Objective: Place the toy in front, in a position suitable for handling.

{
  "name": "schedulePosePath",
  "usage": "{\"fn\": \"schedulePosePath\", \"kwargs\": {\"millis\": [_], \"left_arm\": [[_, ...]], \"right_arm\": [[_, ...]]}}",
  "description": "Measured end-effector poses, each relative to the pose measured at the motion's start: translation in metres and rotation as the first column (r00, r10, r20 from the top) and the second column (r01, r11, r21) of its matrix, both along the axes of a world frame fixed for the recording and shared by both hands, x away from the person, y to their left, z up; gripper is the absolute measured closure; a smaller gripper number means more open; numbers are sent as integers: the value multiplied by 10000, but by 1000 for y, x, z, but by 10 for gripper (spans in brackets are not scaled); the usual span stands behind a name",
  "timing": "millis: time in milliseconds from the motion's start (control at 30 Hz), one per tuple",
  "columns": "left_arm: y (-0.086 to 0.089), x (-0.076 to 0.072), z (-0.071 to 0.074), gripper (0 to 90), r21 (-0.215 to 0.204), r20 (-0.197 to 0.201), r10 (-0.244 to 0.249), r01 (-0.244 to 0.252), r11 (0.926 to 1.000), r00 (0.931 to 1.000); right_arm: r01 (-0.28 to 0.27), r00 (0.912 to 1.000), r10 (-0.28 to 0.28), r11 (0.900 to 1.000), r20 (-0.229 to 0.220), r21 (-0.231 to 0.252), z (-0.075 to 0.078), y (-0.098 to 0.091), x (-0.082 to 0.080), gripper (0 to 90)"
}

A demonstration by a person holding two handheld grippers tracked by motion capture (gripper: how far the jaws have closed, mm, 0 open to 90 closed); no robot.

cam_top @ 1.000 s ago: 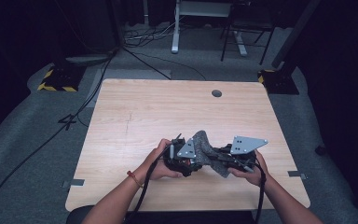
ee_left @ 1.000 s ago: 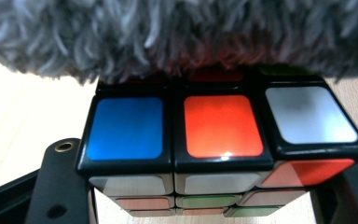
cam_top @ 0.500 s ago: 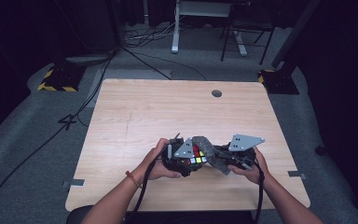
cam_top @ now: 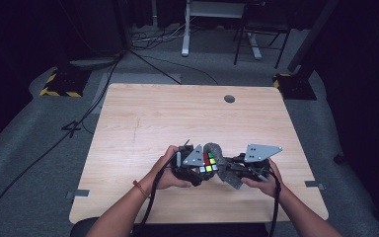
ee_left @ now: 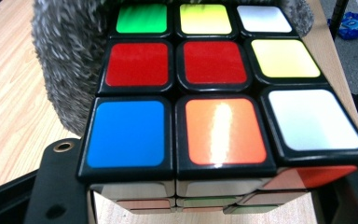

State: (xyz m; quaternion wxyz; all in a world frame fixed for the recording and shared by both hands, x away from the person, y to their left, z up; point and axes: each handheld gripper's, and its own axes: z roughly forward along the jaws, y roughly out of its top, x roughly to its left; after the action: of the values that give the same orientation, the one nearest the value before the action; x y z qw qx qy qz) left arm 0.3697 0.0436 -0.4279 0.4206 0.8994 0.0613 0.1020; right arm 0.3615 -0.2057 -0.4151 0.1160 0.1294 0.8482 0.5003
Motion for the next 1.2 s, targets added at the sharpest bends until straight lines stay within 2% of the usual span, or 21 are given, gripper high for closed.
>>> {"fn": "schedulePosePath", "kwargs": {"millis": [100,200,333,567,633,667,733,833,933,1000,1100,1200], "left_arm": [[-1,1,-2,323,79,-111,40,-39,10000,9999],[-1,3,-4,321,-78,-394,143,-146,9999,9991],[-1,4,-5,326,-3,-390,293,-293,9996,9988],[2,6,-7,328,-527,-800,324,-367,9979,9963],[2,6,-6,329,-526,-688,212,-248,9983,9974],[2,5,-6,330,-670,-692,159,-206,9975,9975],[2,4,-4,330,-715,-559,194,-234,9972,9983],[2,3,-3,331,-836,-424,185,-220,9963,9989],[-1,3,-5,329,-551,-282,270,-285,9981,9992],[-3,3,-5,289,-230,-148,473,-477,9986,9988],[-1,4,-5,289,-410,-353,475,-489,9980,9982],[1,7,-5,293,-396,-616,171,-196,9990,9980]], "right_arm": [[16,10000,-17,10000,81,92,1,0,0,798],[44,9999,-47,9998,127,193,2,-2,-1,799],[81,9999,-82,9999,97,116,0,-2,0,799],[135,9996,-133,9999,-254,84,-2,-3,4,800],[184,9993,-181,9998,-329,85,-4,-3,5,800],[203,9992,-200,9998,-354,70,-4,-2,5,800],[318,9991,-320,9995,-289,-74,-5,-2,5,800],[328,9984,-329,9995,-463,-35,-8,-2,7,800],[306,9979,-310,9995,-572,-72,-9,-1,8,800],[105,9986,-97,9998,-514,154,-10,-1,6,801],[-16,9995,25,9996,-308,294,-7,-2,4,800],[-181,9997,188,9990,-170,413,-5,-2,2,801]]}}
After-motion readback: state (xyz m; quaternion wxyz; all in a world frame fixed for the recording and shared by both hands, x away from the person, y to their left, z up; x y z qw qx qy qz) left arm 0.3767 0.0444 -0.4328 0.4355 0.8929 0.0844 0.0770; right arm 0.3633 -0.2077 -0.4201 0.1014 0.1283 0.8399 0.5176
